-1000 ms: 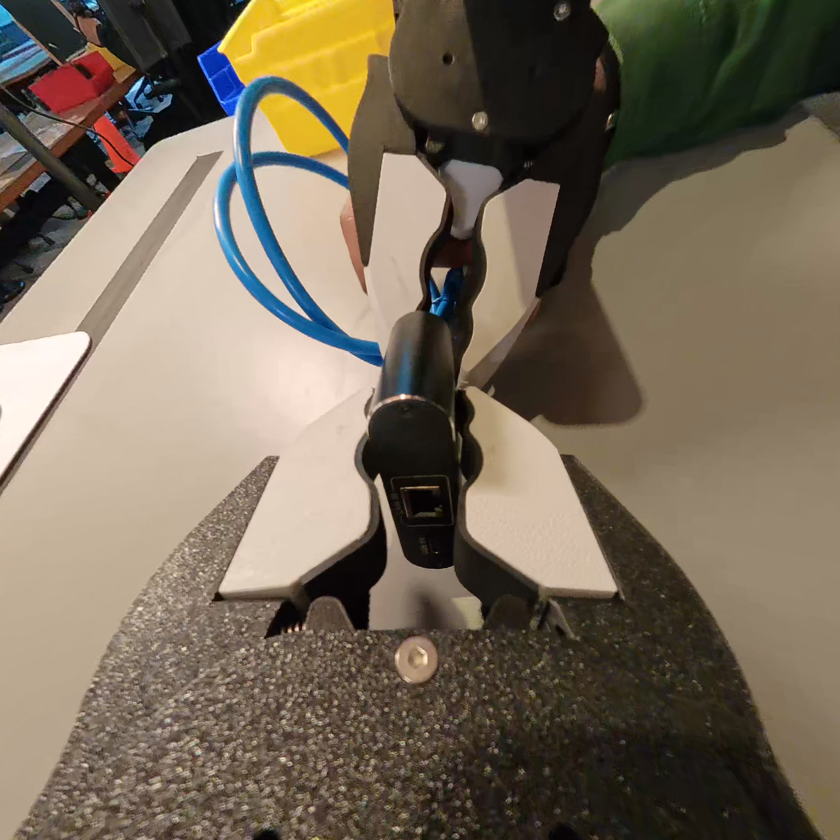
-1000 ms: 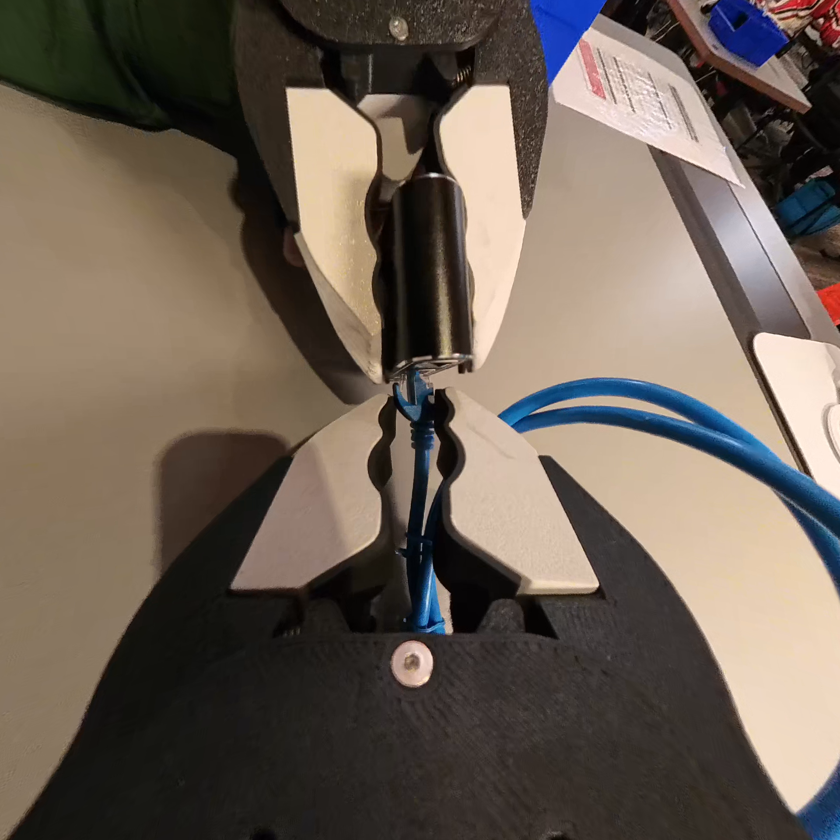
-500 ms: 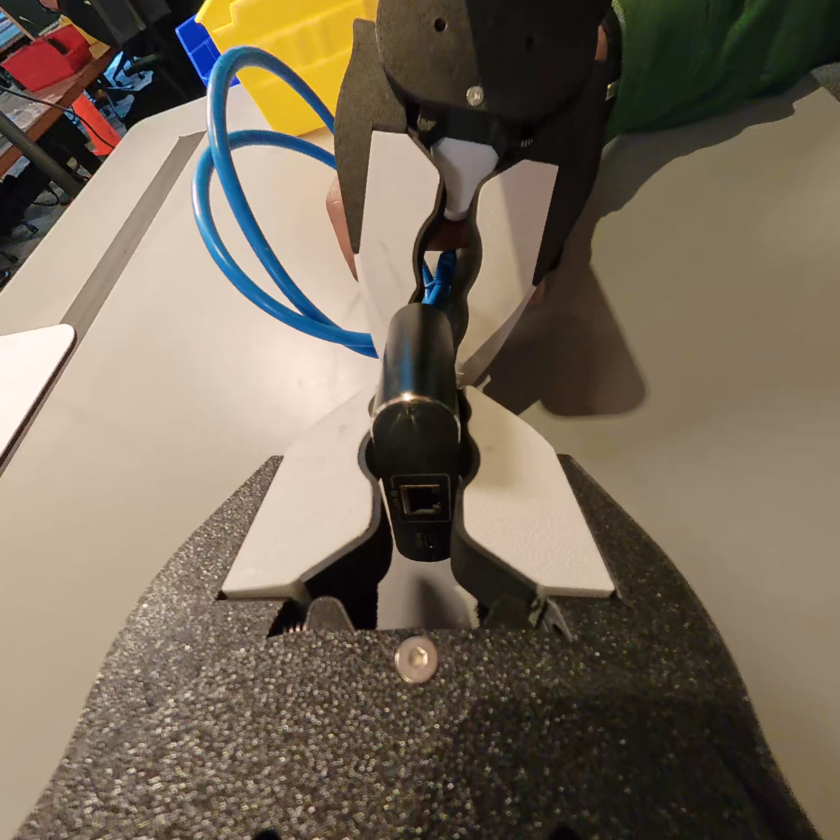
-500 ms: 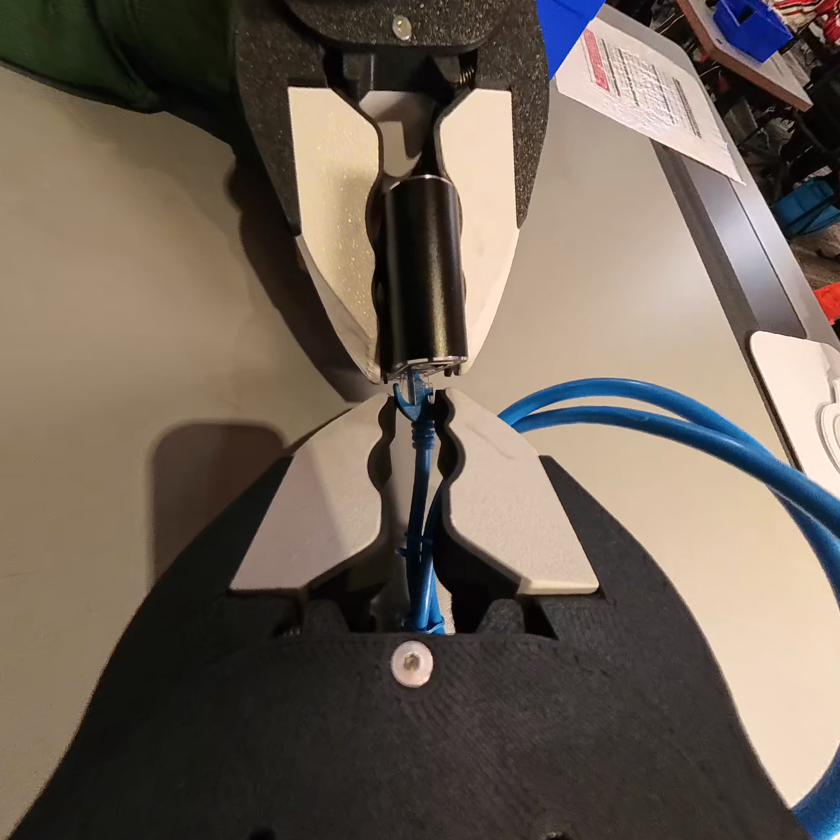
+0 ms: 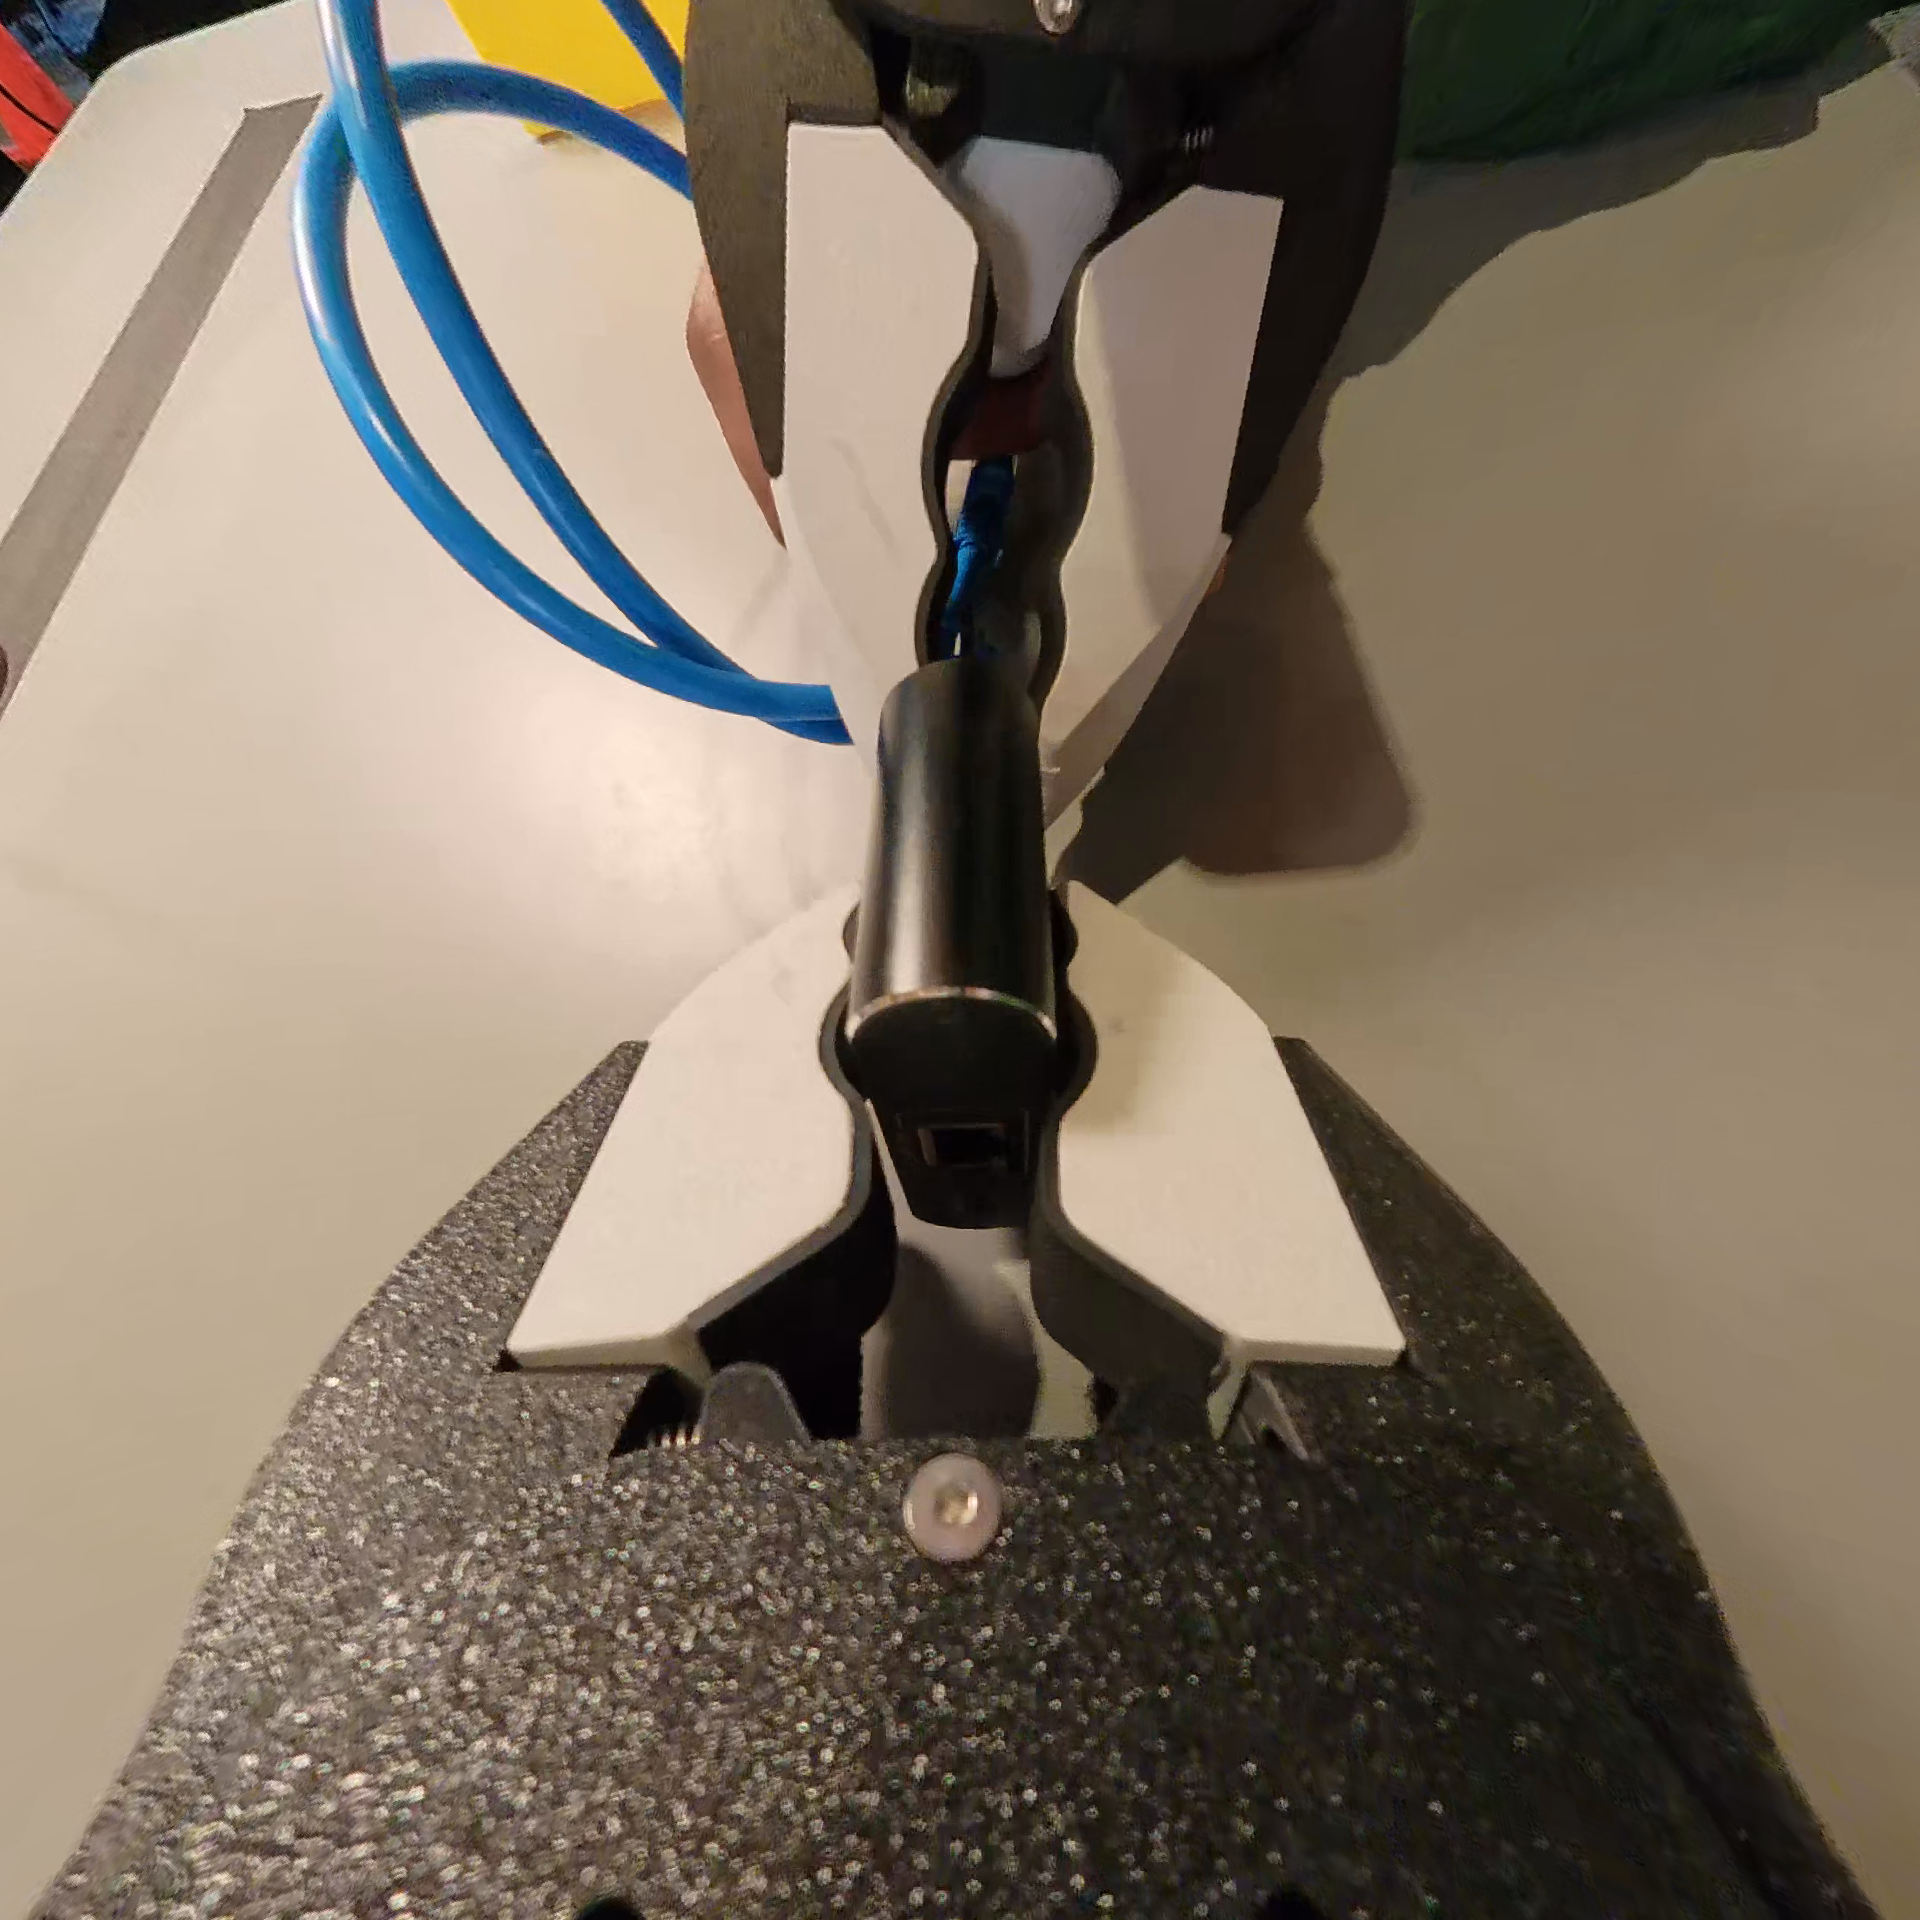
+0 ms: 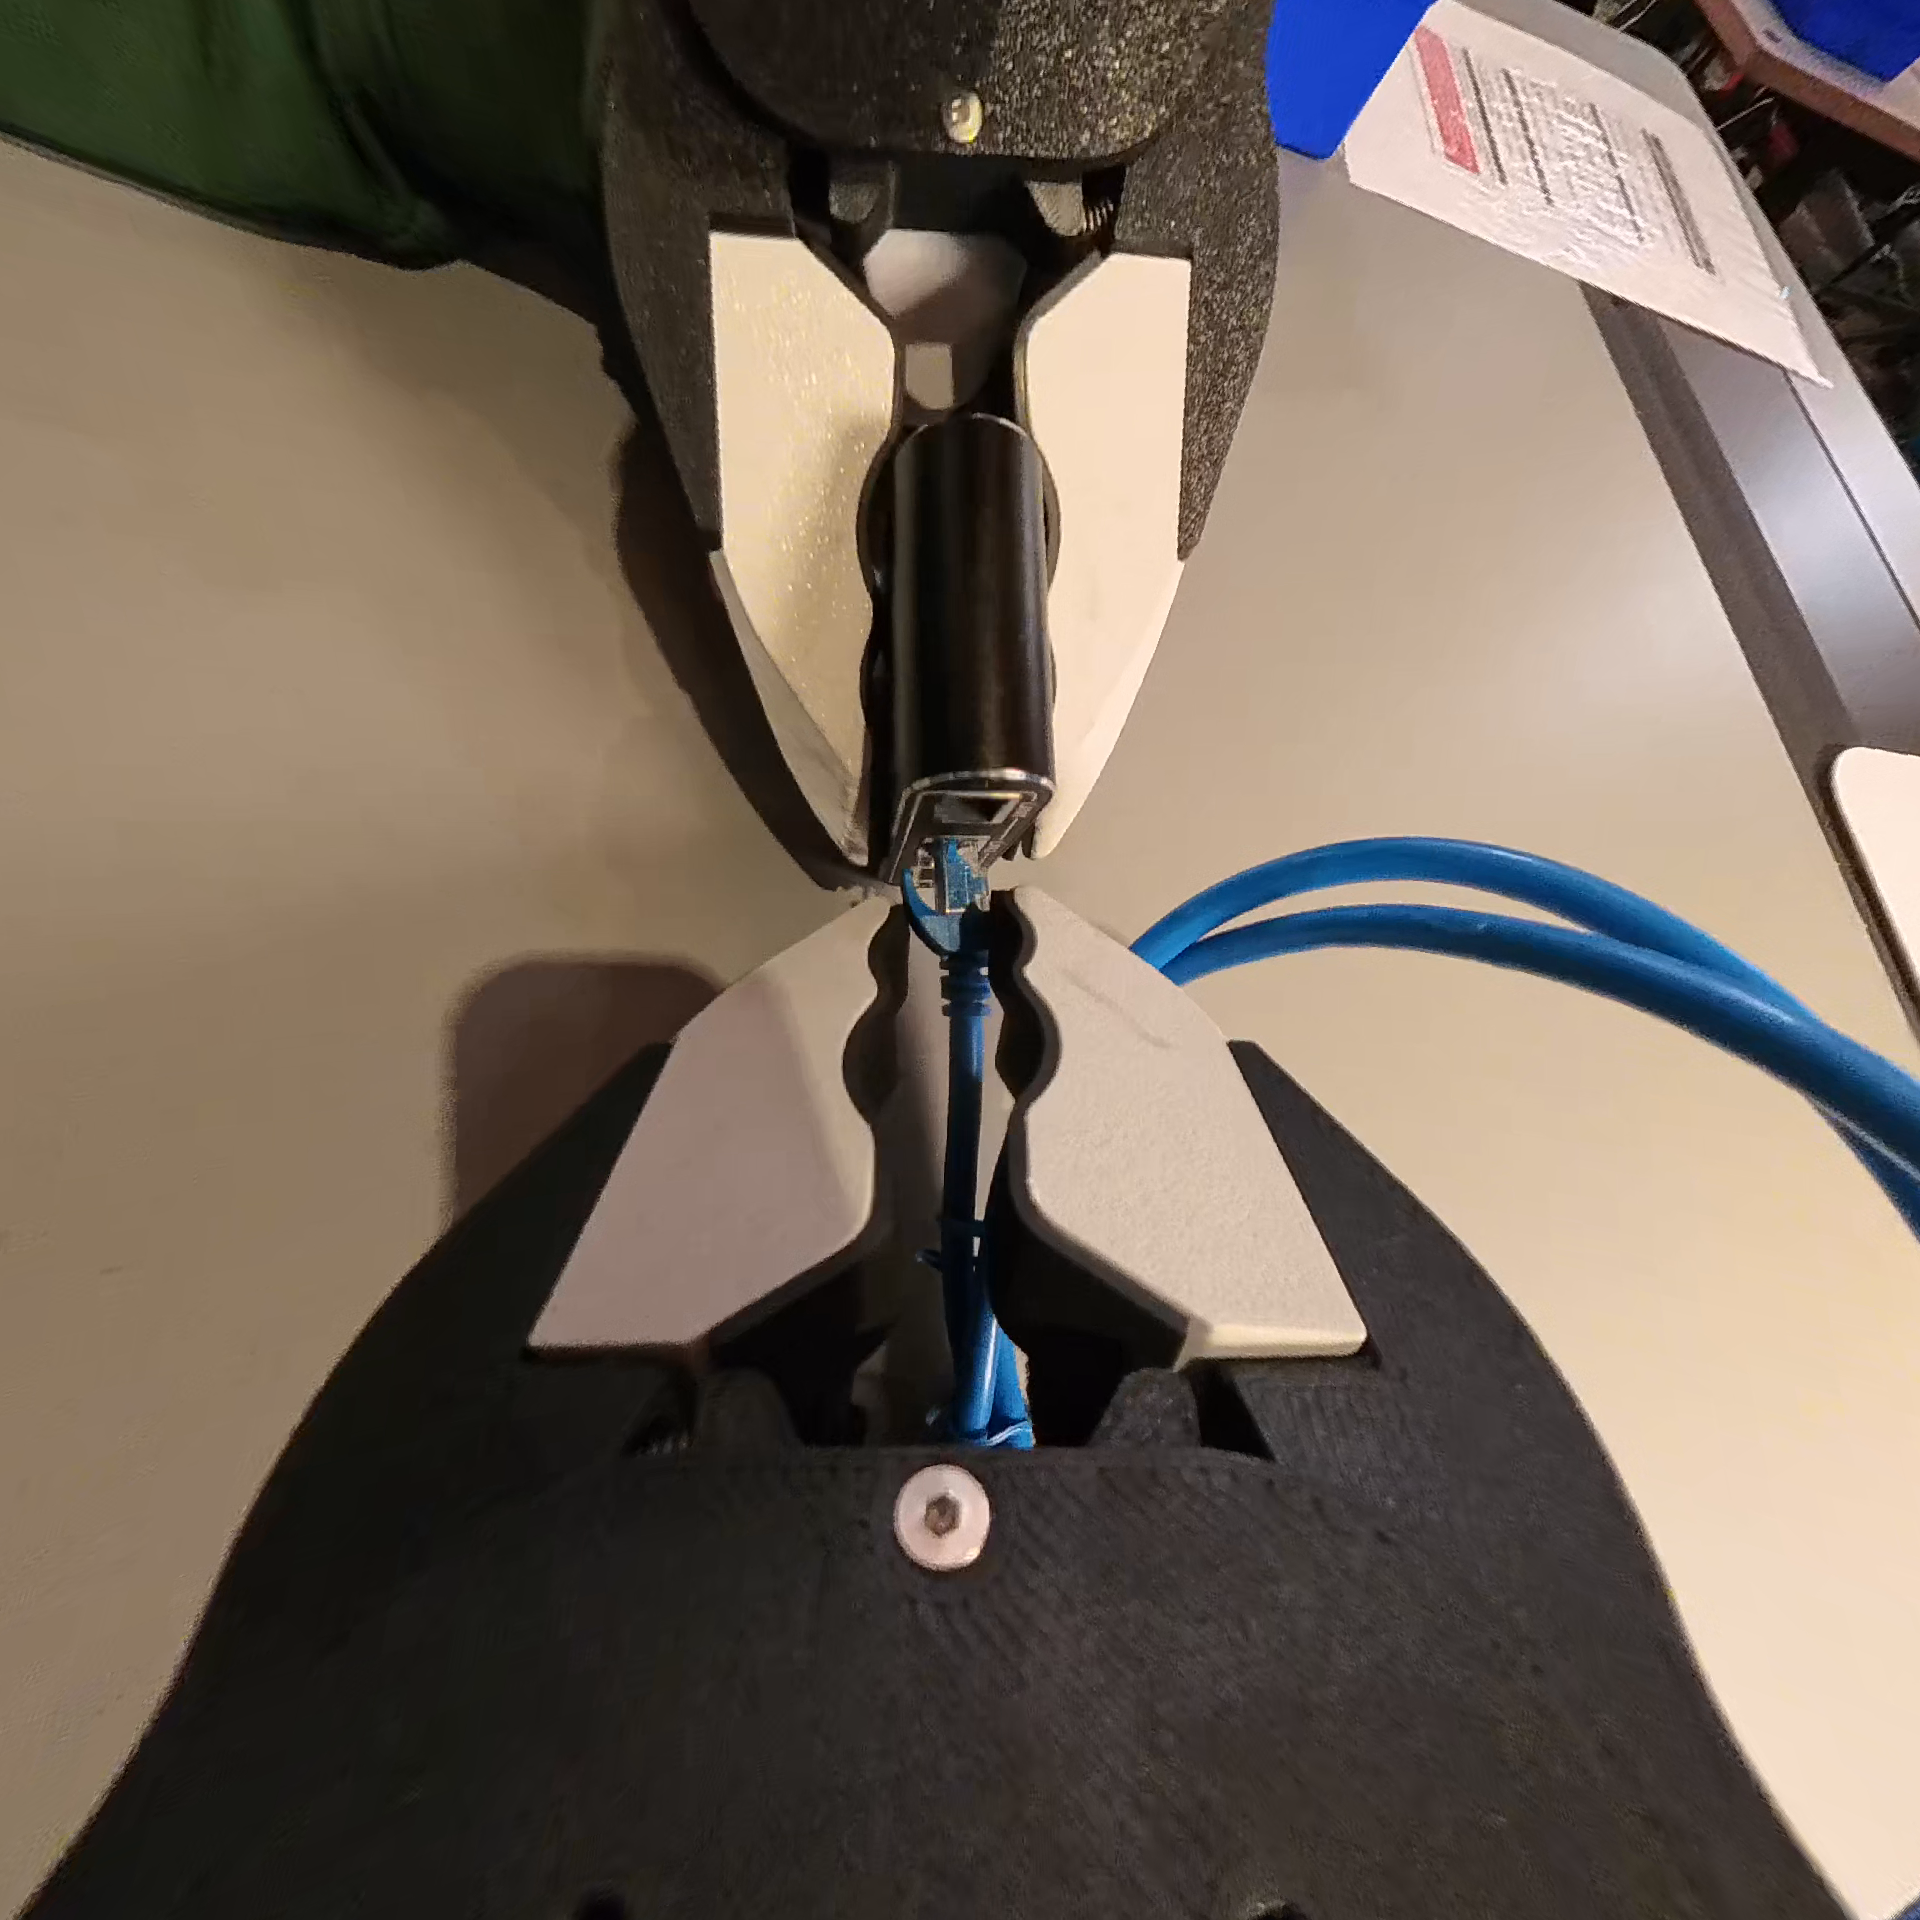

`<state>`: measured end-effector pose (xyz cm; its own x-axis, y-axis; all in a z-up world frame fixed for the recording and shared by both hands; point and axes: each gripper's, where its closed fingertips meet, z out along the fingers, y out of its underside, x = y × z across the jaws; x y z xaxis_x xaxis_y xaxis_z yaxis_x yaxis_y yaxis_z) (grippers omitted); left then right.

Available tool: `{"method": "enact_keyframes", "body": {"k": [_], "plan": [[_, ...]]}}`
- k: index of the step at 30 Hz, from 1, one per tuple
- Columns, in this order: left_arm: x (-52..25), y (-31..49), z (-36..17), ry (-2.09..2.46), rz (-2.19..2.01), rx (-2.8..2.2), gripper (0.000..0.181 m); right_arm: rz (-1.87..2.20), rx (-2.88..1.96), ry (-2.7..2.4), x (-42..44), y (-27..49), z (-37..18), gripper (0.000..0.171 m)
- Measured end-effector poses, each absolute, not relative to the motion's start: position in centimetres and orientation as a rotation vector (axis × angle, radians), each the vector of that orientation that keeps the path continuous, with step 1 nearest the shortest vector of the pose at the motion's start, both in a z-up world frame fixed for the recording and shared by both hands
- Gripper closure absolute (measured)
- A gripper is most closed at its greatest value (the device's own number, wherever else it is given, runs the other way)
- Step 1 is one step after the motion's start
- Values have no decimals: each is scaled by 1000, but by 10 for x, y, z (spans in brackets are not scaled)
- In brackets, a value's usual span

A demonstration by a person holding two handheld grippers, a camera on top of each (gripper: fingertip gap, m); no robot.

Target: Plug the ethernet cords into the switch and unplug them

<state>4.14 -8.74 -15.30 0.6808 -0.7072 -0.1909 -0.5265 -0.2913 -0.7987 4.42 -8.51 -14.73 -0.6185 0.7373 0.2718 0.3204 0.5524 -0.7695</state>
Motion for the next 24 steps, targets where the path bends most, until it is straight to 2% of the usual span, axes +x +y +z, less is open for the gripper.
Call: {"method": "enact_keyframes", "body": {"k": [24], "plan": [[42,-80,-150,929,-167,-1942,153,824,-865,-2161,38,-81,-147,155]]}}
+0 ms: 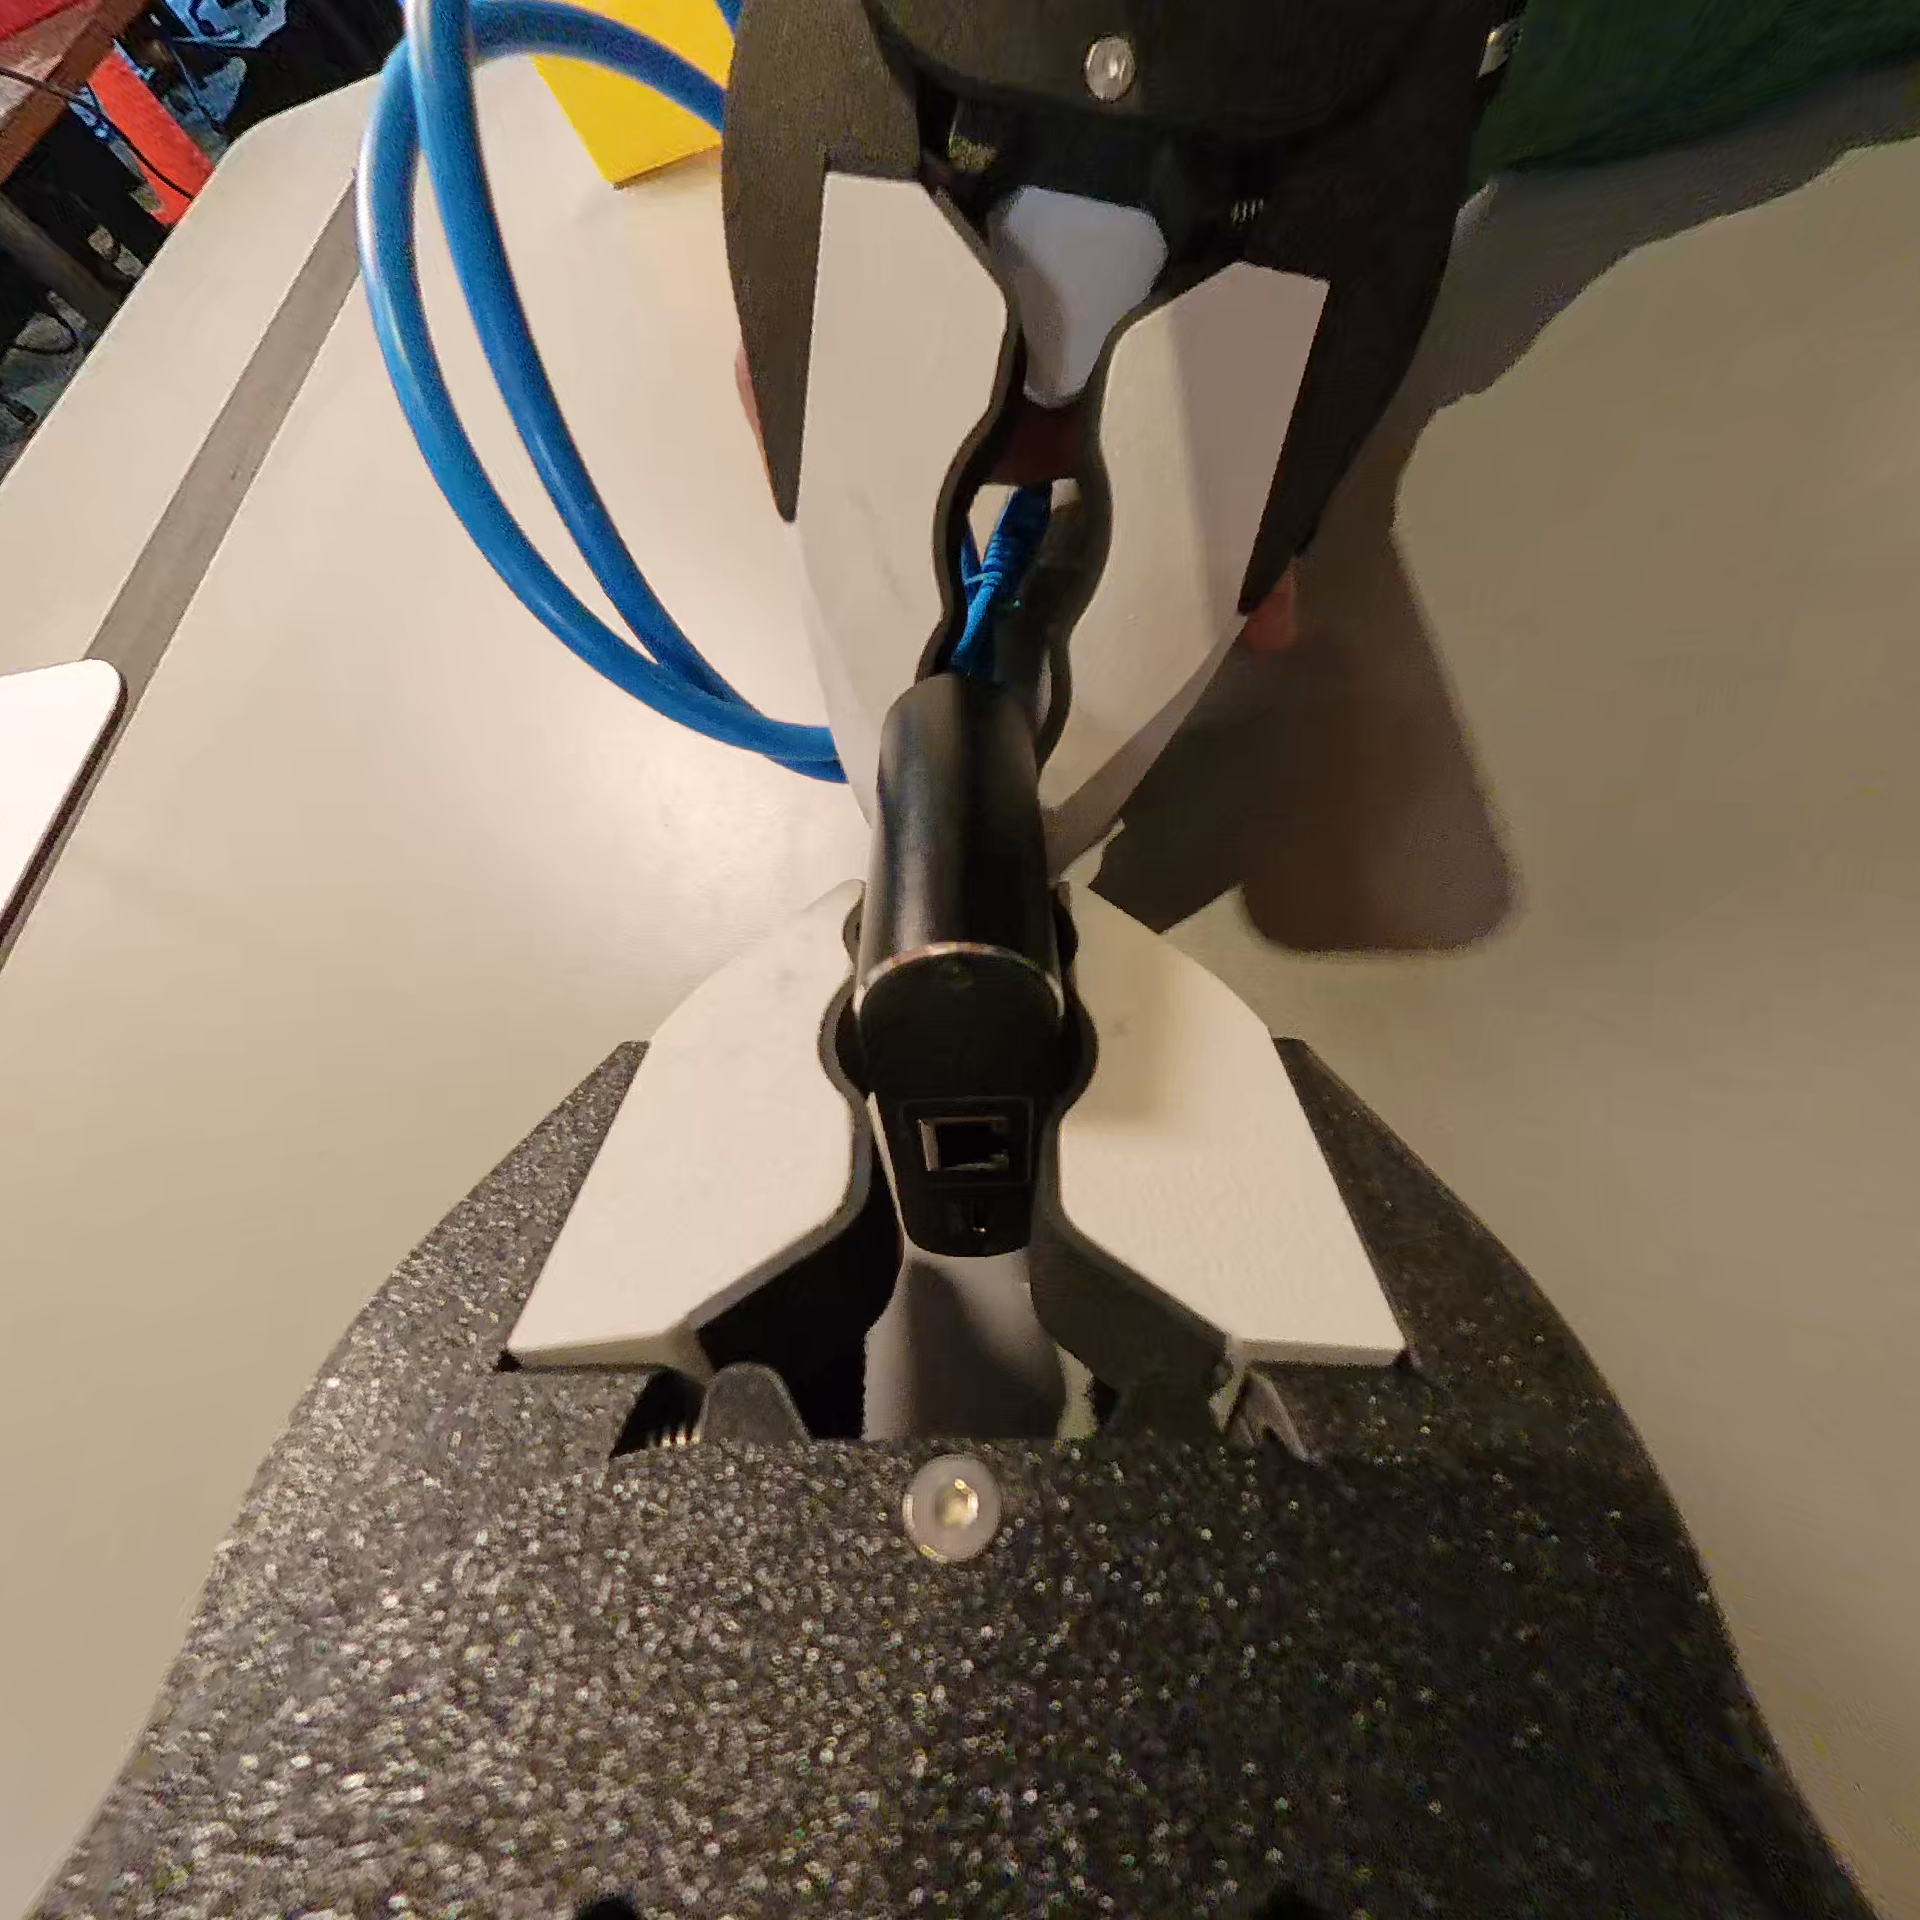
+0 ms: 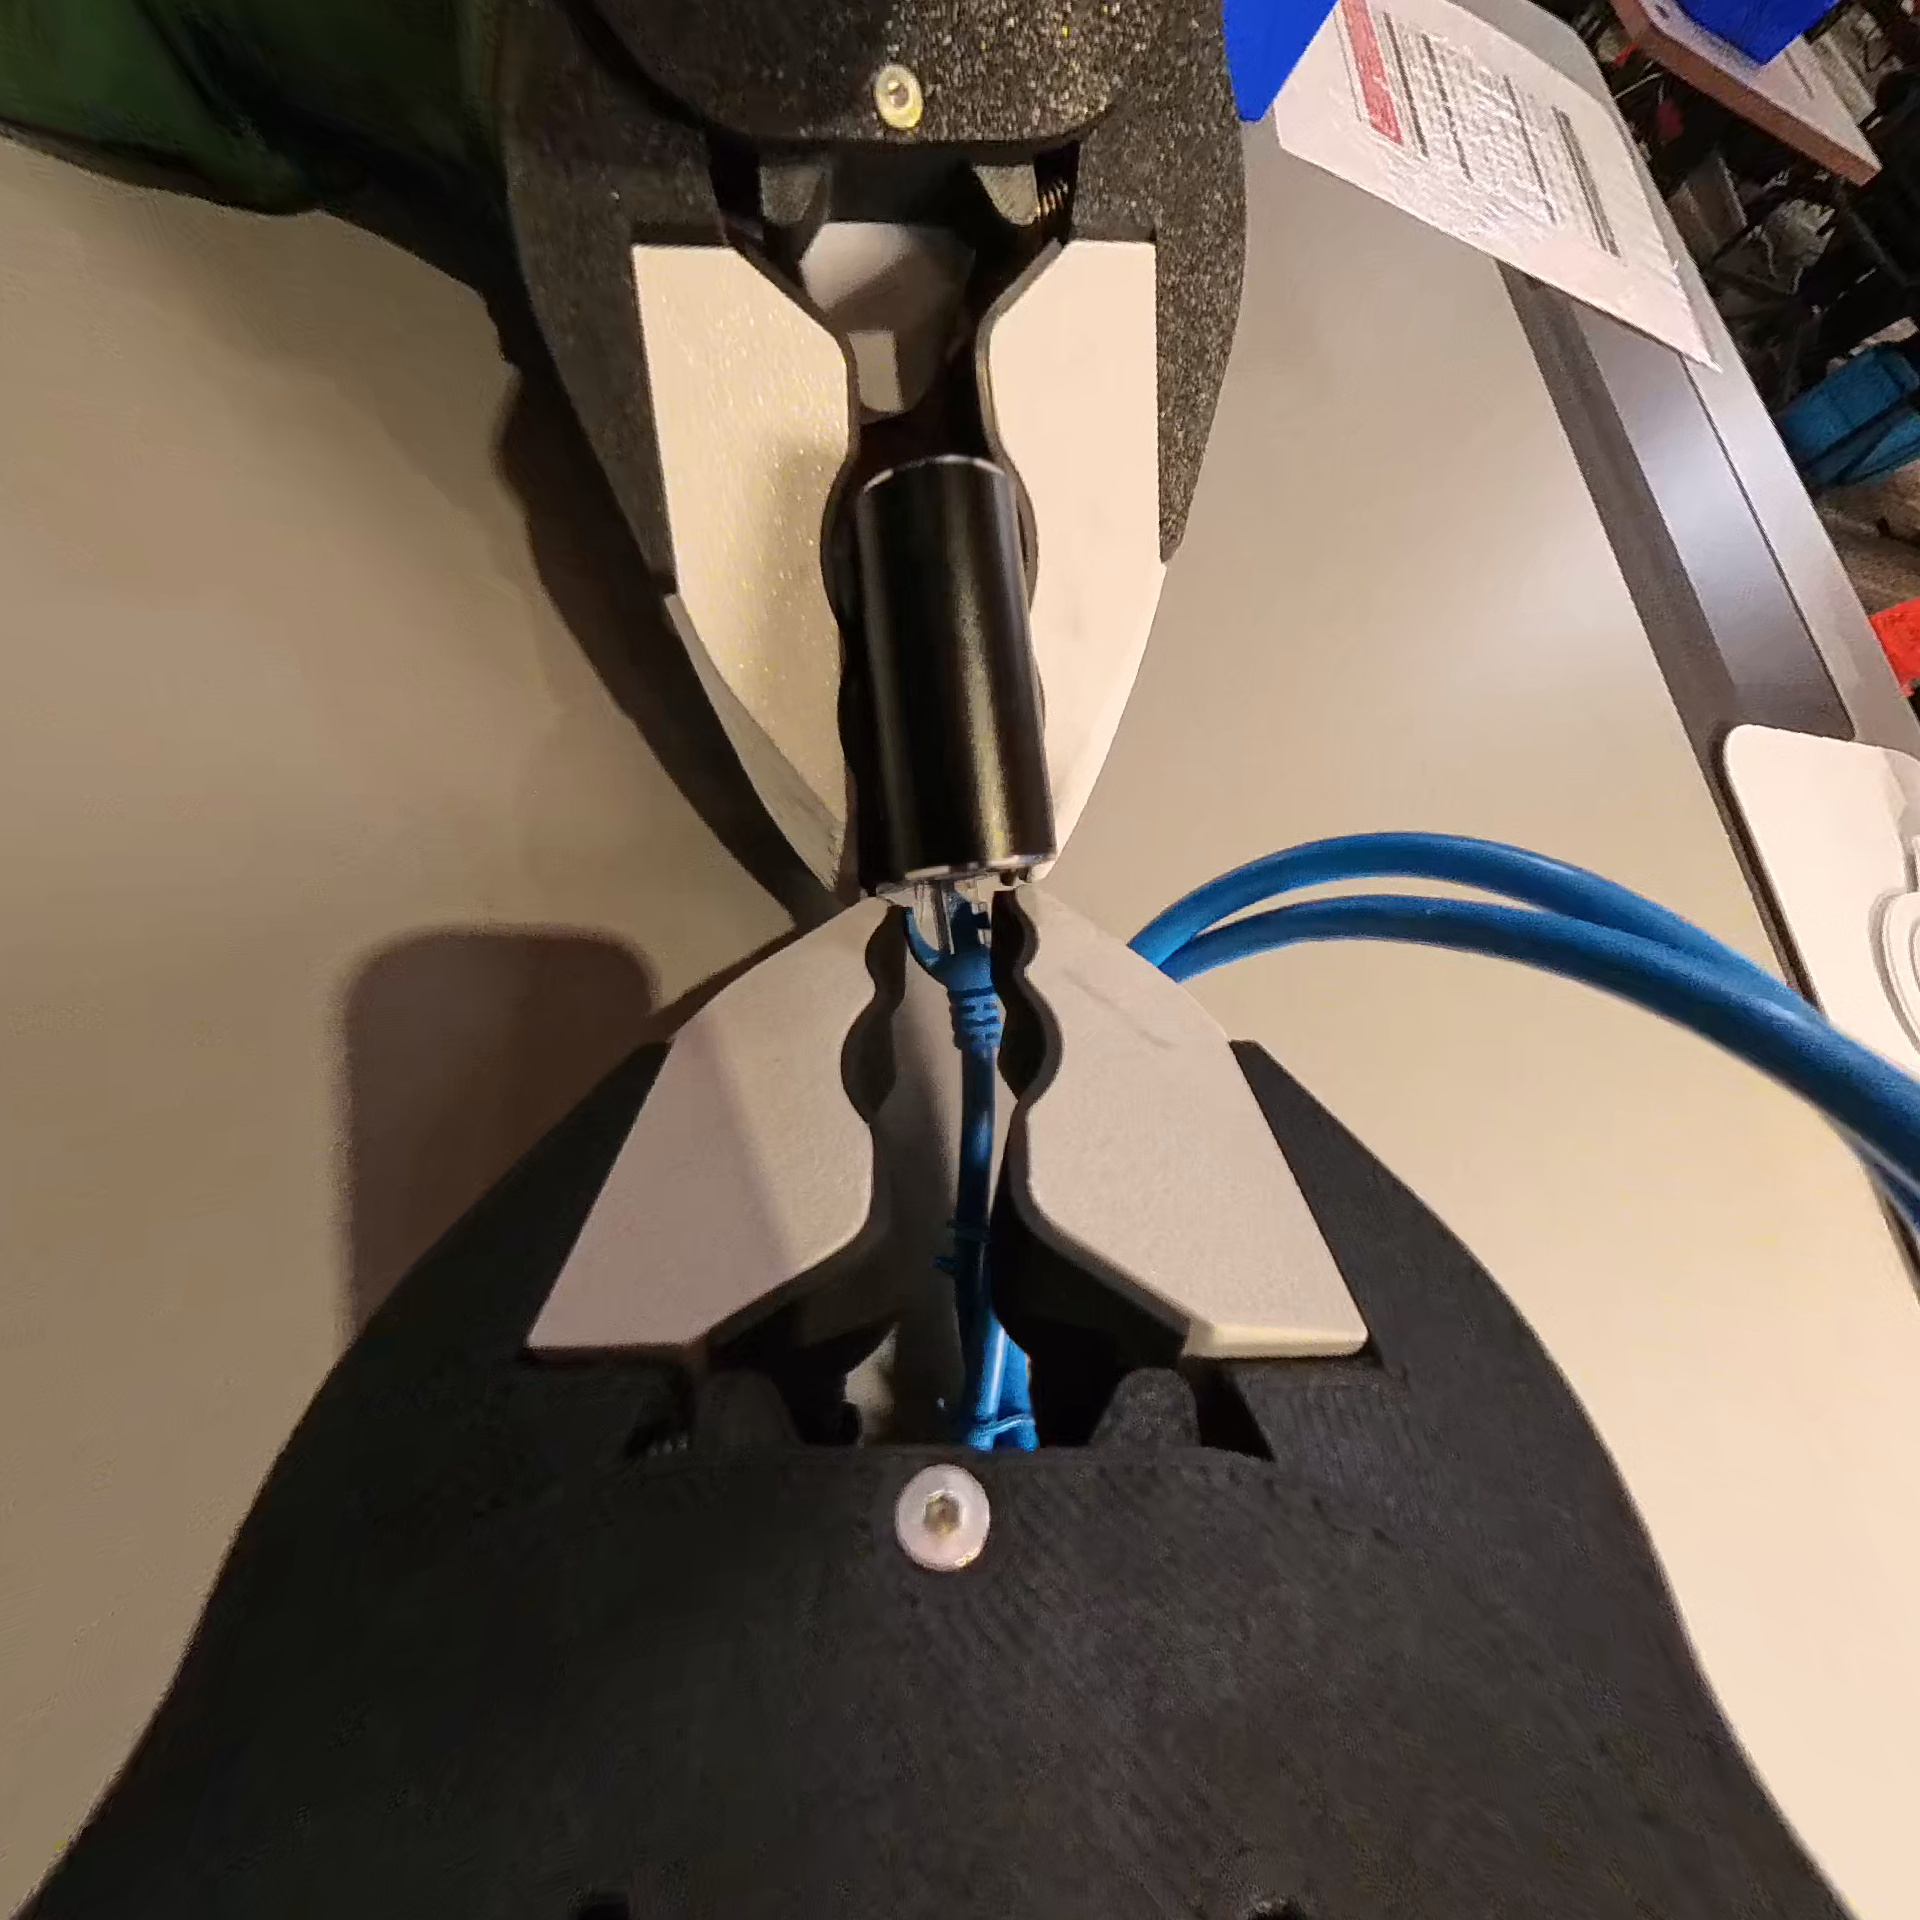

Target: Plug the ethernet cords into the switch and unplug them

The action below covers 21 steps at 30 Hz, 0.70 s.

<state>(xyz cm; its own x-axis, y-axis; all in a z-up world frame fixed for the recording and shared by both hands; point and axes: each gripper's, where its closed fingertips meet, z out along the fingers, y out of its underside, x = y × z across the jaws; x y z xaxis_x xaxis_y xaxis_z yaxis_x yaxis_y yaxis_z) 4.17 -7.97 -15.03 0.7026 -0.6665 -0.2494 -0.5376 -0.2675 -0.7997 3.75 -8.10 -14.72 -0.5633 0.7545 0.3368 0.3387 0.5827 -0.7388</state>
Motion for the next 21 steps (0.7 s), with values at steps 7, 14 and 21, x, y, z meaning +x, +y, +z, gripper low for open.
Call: {"method": "enact_keyframes", "body": {"k": [7,14,21], "plan": [[36,-74,-147,889,-86,-1920,152,840,-996,-2113,31,-74,-143,157],[32,-72,-143,913,11,-1856,152,770,-1079,-2026,30,-53,-141,159],[23,-71,-138,841,-17,-1862,152,803,-1155,-1846,41,10,-111,159]]}}
